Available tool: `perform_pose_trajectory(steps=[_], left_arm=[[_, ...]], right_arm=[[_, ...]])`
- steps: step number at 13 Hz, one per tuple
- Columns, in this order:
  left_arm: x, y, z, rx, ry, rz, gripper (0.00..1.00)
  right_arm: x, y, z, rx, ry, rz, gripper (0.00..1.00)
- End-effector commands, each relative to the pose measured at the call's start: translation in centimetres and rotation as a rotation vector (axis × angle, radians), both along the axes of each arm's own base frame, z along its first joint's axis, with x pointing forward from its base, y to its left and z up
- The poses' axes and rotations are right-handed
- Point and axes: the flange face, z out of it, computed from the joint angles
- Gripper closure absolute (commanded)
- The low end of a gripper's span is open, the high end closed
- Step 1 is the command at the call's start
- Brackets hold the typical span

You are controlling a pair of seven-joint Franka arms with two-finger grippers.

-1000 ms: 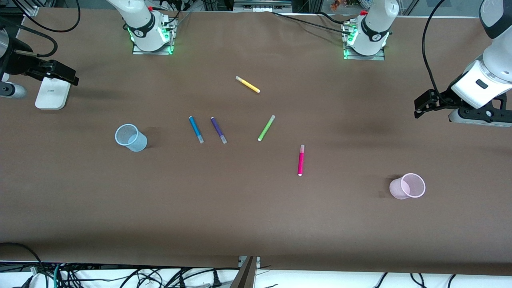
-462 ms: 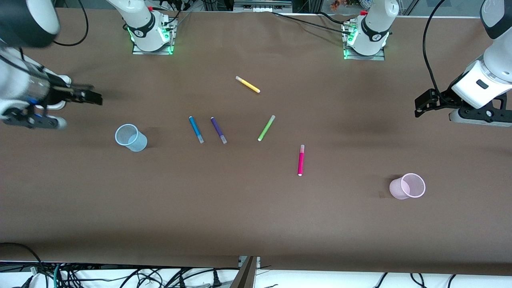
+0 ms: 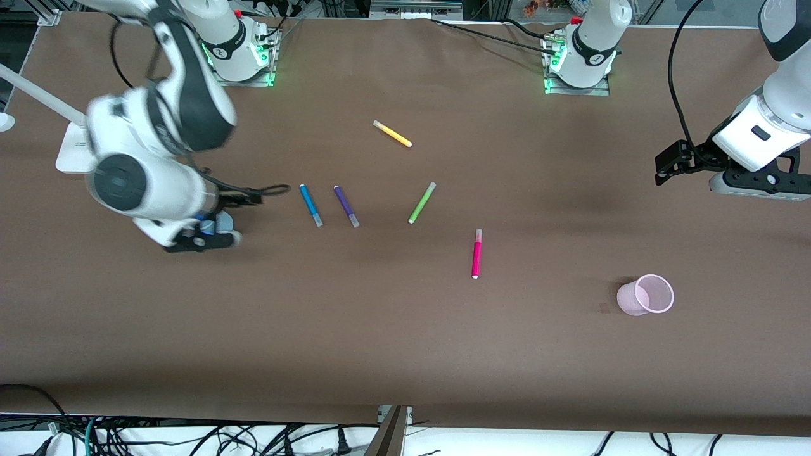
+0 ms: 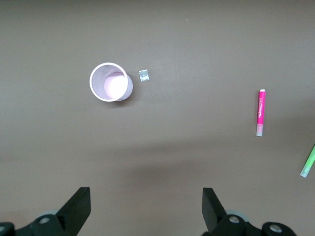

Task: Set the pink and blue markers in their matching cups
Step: 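Reach the right gripper down to the blue marker and grasp it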

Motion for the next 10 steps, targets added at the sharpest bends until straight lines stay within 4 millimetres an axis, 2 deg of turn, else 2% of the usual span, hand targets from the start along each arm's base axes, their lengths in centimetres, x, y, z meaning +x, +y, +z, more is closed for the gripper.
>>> perform_pose_trajectory(steps=[1, 4, 6, 8, 10], left_arm=[[-0.1, 0.1, 0.5, 0.017, 0.001, -0.019, 0.00], [-0.1, 0.2, 0.5, 0.017, 0.001, -0.021, 0.00], [-0.1, 0.2, 0.5, 0.017, 0.004, -0.020, 0.00], [-0.1, -0.2, 0.4, 0.017, 0.005, -0.014, 0.00], [-0.1, -0.3, 0.5, 0.016, 0.004, -0.017, 0.00]], right_arm=[[0.3, 3.0, -5.0, -0.007, 0.005, 0.044, 0.00], [-1.2, 7.0, -10.8, 0.005, -0.008, 0.100, 0.00], [-2.2, 7.8, -13.7, 0.015, -0.038, 0.113, 0.00], [-3.9, 9.4, -16.5, 0.028, -0.071, 0.144, 0.00], [-5.2, 9.7, -19.2, 0.038, -0.097, 0.154, 0.00]])
